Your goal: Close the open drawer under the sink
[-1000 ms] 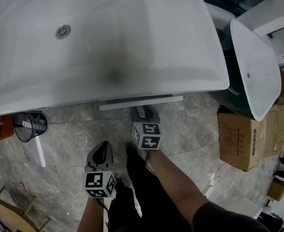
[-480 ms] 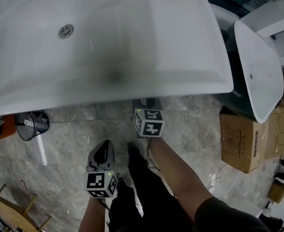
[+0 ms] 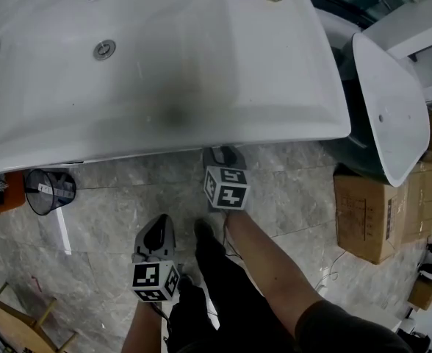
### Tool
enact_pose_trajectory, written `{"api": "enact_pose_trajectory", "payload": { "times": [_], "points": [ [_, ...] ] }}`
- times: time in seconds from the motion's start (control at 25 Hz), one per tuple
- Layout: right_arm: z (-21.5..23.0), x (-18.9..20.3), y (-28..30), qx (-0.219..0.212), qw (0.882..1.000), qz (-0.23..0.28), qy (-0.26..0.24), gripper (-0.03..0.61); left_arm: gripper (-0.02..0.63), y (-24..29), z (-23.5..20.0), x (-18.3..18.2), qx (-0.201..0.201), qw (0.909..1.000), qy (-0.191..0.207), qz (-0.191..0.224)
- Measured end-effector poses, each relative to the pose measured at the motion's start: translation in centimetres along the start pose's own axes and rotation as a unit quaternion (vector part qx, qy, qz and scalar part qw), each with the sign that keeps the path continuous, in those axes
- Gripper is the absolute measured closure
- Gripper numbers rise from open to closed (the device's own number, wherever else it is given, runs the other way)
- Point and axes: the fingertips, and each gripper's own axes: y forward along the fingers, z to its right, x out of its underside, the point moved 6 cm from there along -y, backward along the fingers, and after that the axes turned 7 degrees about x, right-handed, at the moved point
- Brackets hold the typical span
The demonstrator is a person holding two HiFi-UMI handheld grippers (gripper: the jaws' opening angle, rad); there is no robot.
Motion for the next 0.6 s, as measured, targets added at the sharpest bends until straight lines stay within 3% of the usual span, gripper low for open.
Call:
{"api": "enact_pose_trajectory", "payload": {
  "times": [0.28,0.6],
  "points": [
    [-0.7,0.3,-5.5,0.001,1.000,0.024,0.001,0.409,0.594,-3.7,1.1,0.3,0.012,0.9995,0.015,0.025],
    [-4.2,1.1,-17.3,-0.001,0.998,0.065,0.007,0.430,0.594,-13.6,3.0,0.8,0.022,0.9966,0.049,0.063]
  ]
}}
